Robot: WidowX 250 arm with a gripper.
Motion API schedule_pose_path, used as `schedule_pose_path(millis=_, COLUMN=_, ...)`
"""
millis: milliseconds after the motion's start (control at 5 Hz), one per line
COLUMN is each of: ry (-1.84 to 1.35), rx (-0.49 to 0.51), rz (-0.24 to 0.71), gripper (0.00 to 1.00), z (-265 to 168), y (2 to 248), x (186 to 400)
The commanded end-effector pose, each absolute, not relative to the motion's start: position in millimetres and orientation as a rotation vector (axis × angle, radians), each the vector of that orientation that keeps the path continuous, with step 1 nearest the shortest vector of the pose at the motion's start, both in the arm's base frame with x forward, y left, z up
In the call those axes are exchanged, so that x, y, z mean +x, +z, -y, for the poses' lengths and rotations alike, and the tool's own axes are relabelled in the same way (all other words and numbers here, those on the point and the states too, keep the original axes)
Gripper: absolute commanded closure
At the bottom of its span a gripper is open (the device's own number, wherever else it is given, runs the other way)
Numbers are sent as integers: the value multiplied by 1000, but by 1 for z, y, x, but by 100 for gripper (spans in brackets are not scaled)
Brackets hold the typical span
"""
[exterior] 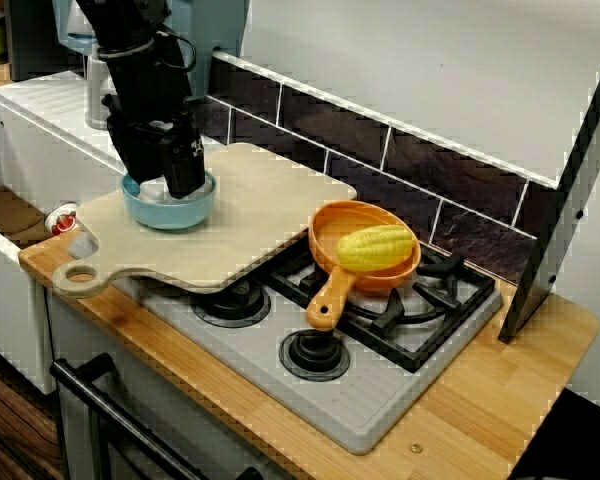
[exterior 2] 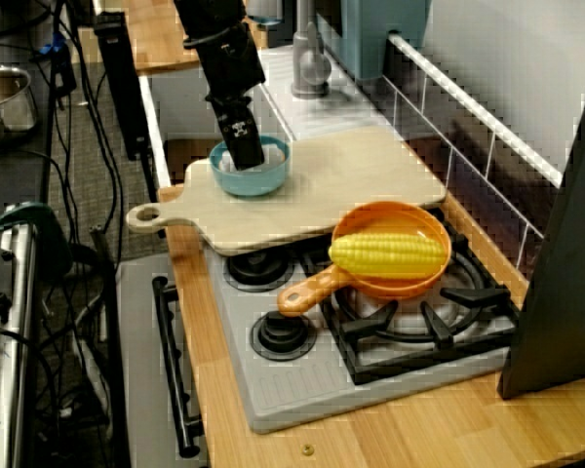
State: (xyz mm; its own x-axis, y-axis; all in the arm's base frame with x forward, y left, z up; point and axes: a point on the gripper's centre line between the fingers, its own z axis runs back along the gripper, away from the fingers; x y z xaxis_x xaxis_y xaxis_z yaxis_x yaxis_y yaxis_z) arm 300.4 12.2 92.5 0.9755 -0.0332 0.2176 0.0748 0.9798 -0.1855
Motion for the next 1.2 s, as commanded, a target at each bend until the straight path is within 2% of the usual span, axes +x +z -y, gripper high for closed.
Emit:
schedule_pose_path(millis=0, ry=-64, rx=-168, rz=260, gripper=0, z=-12, y=101, x=308)
schedule_pose_path(millis=200, ry=-63, rx=-161, rz=259, gripper=100, z=-12, y=98, x=311)
schedule_pose_path(millis=600, ry=-65, rx=-158, rz=256, gripper=100, z=-14, y=97, x=308)
schedule_pose_path(millis=1000, ry=-69, rx=-182, rz=265, gripper=100, z=-16, y=111, x=305)
